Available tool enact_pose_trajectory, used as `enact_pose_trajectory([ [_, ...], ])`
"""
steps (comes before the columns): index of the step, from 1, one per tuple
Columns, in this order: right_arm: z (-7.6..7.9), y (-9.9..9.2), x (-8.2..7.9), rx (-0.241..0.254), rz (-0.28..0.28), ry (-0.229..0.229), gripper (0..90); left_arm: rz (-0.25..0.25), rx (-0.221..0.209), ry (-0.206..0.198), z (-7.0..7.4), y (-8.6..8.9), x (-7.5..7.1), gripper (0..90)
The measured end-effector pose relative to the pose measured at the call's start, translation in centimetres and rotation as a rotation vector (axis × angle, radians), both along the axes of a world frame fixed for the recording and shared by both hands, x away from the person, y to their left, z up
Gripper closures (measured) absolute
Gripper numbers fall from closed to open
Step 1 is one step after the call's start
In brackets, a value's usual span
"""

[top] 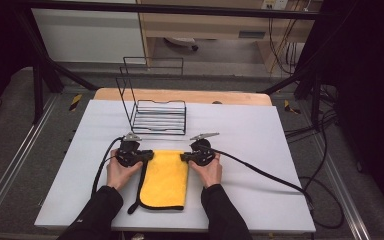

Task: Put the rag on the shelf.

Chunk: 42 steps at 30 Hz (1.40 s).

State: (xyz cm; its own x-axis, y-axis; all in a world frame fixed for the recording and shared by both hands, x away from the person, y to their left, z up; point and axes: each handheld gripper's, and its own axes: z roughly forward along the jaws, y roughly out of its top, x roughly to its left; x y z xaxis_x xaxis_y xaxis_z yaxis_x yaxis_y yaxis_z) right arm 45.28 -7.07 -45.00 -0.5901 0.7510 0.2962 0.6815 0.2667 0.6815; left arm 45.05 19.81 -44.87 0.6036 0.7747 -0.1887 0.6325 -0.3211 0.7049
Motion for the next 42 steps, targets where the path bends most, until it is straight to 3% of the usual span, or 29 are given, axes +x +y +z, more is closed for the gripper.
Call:
enact_pose_trajectory([
  [7,0.7,-0.2,-0.4,0.024,0.0,-0.029,82.7,0.005,-0.012,-0.009,0.4,0.2,-0.3,77.7],
  [24,3.0,-0.6,-2.6,0.08,0.029,-0.149,83.1,-0.021,-0.044,-0.117,2.9,0.9,-2.5,78.2],
  [42,4.7,-1.1,-4.3,0.121,0.052,-0.229,83.2,-0.032,-0.075,-0.197,4.9,1.2,-4.6,78.3],
])
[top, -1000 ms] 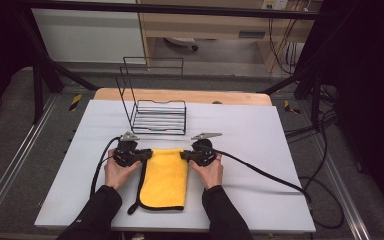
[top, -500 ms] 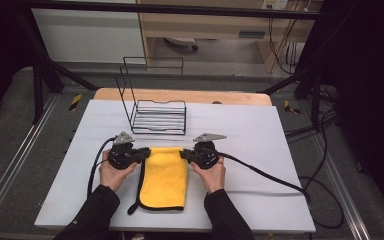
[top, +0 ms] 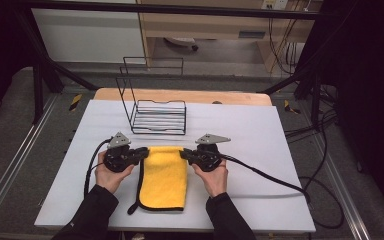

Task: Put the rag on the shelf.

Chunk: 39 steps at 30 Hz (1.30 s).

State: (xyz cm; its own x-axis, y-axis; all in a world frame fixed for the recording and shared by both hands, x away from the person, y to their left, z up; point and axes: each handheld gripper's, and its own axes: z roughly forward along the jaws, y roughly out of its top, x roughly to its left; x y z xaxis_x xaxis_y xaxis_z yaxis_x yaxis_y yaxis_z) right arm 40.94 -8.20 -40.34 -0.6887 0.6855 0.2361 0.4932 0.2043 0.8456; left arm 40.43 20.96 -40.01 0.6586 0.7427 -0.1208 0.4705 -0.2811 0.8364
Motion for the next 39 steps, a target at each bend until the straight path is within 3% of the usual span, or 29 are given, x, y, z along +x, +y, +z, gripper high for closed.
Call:
enact_pose_trajectory([
  [39,5.8,0.0,-2.8,0.045,0.006,-0.211,83.4,0.004,-0.083,-0.179,5.5,0.8,-3.2,78.7],
])
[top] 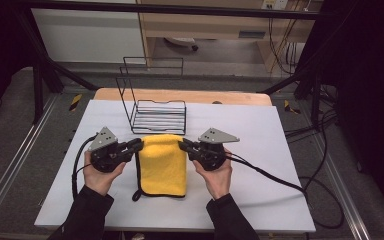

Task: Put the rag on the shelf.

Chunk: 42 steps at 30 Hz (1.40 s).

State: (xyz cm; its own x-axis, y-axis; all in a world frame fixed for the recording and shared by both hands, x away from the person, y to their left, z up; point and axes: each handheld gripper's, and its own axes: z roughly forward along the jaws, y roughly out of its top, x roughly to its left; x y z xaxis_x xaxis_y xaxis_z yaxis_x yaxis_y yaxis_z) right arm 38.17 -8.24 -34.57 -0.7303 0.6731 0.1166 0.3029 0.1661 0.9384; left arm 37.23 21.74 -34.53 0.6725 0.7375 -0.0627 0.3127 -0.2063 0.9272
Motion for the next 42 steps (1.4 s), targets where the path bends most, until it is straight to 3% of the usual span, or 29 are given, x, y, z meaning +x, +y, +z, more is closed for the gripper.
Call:
enact_pose_trajectory([
  [18,2.5,0.0,-0.6,0.017,0.007,-0.09,83.7,0.011,-0.044,-0.079,2.2,0.2,-1.0,78.9],
  [35,4.8,-0.3,-0.9,0.028,-0.01,-0.174,83.7,0.012,-0.069,-0.146,4.5,-0.2,-1.0,79.1],
  [42,5.9,-0.2,-0.8,0.047,-0.017,-0.204,83.7,0.024,-0.101,-0.183,5.5,-0.1,-0.9,79.1],
])
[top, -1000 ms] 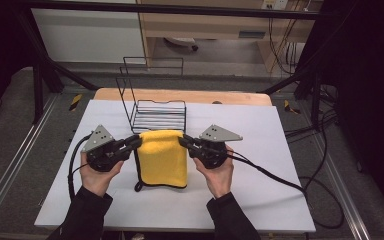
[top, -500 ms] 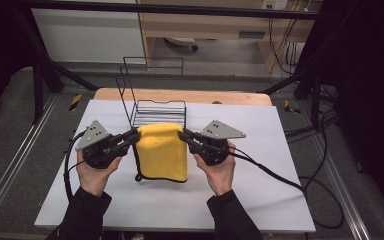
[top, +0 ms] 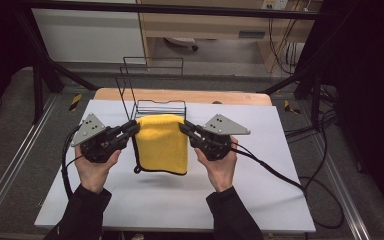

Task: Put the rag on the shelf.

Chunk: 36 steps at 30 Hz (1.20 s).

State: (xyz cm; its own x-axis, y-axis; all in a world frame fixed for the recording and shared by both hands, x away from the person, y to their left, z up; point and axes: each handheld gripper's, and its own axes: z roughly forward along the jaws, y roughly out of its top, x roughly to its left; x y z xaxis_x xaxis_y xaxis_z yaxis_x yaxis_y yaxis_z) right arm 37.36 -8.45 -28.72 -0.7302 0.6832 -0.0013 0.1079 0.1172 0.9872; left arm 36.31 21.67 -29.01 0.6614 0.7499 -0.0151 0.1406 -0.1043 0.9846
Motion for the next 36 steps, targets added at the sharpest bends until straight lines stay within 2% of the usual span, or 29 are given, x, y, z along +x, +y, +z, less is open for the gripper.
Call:
enact_pose_trajectory([
  [14,1.6,0.4,0.5,0.035,-0.017,-0.053,83.8,0.021,-0.05,-0.051,1.7,0.3,0.8,79.1],
  [36,4.0,1.1,2.1,0.051,-0.054,-0.114,83.8,0.059,-0.11,-0.096,3.9,0.4,2.6,79.2],
])
